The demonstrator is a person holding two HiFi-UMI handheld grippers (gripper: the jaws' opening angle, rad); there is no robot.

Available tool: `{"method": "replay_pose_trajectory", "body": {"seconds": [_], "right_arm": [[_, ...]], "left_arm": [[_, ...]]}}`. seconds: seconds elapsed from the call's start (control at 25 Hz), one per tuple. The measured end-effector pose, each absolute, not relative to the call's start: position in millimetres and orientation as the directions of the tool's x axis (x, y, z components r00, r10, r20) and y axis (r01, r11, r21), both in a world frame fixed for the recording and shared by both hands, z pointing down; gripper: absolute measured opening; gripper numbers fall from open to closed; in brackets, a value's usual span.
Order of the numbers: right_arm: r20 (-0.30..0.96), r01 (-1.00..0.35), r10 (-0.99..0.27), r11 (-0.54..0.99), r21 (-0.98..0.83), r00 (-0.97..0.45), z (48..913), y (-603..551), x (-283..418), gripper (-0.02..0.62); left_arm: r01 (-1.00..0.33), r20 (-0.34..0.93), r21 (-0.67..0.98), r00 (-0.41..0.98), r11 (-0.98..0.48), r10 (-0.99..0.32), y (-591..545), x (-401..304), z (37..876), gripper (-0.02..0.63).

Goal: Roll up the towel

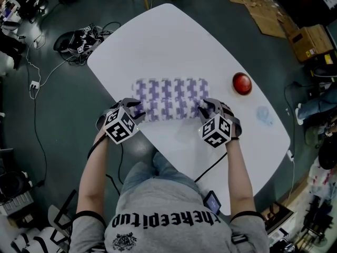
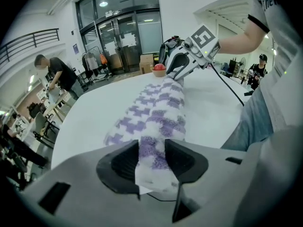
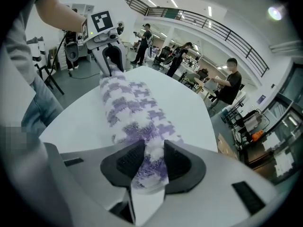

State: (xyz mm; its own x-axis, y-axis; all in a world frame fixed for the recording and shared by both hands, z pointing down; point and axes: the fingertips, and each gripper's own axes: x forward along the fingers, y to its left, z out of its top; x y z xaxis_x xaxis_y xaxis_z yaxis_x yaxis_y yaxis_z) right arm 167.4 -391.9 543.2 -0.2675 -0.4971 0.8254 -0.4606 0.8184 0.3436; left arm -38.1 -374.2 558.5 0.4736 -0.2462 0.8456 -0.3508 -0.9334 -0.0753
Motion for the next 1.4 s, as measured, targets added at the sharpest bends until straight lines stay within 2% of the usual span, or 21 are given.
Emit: {"method": "replay_pose_trajectory", "body": {"seconds": [0.16, 0.48, 0.76, 0.92, 1.04, 1.24, 1.4], "right_arm": [[0.818, -0.487, -0.515, 0.8, 0.35, -0.258, 556, -396, 171, 0.109], [0.806, -0.531, -0.55, 0.76, 0.374, -0.219, 550, -396, 123, 0.109], [0.801, -0.547, -0.556, 0.751, 0.37, -0.223, 549, -415, 121, 0.109], [0.775, -0.541, -0.577, 0.751, 0.378, -0.259, 528, -409, 127, 0.109], [0.746, -0.506, -0.593, 0.764, 0.401, -0.304, 516, -391, 123, 0.109], [0.776, -0.364, -0.539, 0.83, 0.423, -0.327, 531, -354, 114, 0.14], [0.821, -0.293, -0.515, 0.847, 0.443, -0.248, 562, -348, 126, 0.2]], "left_arm": [[-0.399, 0.831, -0.088, 0.475, -0.913, -0.288, -383, -39, 568, 0.158], [-0.436, 0.818, -0.13, 0.46, -0.891, -0.345, -386, -91, 557, 0.158], [-0.437, 0.798, -0.157, 0.473, -0.885, -0.375, -405, -91, 550, 0.158], [-0.438, 0.741, -0.219, 0.506, -0.872, -0.441, -406, -86, 517, 0.158], [-0.388, 0.713, -0.29, 0.522, -0.875, -0.468, -389, -79, 500, 0.158], [-0.195, 0.801, -0.306, 0.476, -0.932, -0.363, -342, -66, 536, 0.216], [-0.222, 0.84, -0.272, 0.421, -0.936, -0.343, -339, -70, 570, 0.247]]}}
